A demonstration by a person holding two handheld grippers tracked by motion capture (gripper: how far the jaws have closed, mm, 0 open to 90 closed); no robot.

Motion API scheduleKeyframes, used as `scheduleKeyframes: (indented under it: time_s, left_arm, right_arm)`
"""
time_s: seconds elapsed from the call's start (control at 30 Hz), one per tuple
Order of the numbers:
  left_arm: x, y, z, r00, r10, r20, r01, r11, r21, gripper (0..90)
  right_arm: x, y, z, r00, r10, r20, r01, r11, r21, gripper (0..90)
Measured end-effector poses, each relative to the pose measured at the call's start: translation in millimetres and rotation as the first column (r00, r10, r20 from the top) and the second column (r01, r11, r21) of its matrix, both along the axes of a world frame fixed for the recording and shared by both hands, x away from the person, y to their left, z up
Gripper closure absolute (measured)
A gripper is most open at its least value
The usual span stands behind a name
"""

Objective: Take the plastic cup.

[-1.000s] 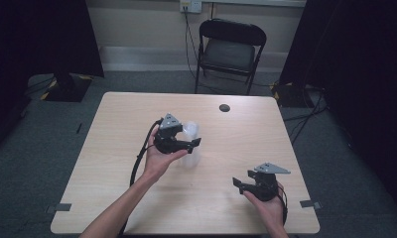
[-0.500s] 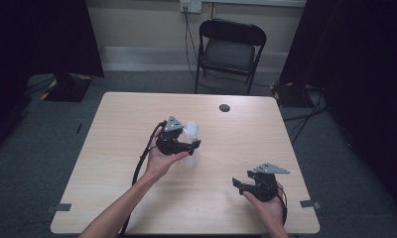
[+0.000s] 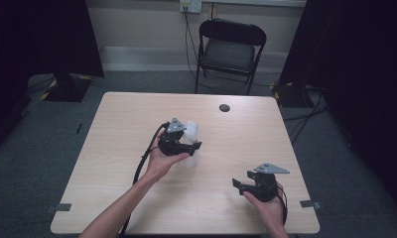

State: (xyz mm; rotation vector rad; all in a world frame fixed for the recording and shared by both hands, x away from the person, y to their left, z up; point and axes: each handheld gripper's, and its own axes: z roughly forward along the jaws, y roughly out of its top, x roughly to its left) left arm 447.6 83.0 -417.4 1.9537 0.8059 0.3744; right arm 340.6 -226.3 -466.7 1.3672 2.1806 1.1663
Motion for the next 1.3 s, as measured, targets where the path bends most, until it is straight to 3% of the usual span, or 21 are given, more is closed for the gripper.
scheduleKeyframes:
  time_s: [0.57,0.9,1.3]
  left_arm:
    - [-3.8,2.4,7.7,0.9995,0.024,0.02,-0.023,0.9983,-0.054,29.0]
    - [-8.6,2.9,18.2,0.998,0.028,0.056,-0.024,0.9969,-0.075,29.8]
    - [-11.8,6.0,30.6,0.997,0.031,0.071,-0.022,0.9927,-0.119,29.8]
  right_arm:
    - [1.3,0.5,0.0,1.0,0.002,-0.002,-0.002,1.0,-0.006,29.6]
    - [2.0,0.9,0.5,1.0,0.002,-0.002,-0.002,1.0,-0.005,29.6]
    - [1.8,0.9,1.0,1.0,-0.004,0.003,0.004,1.0,-0.003,29.8]
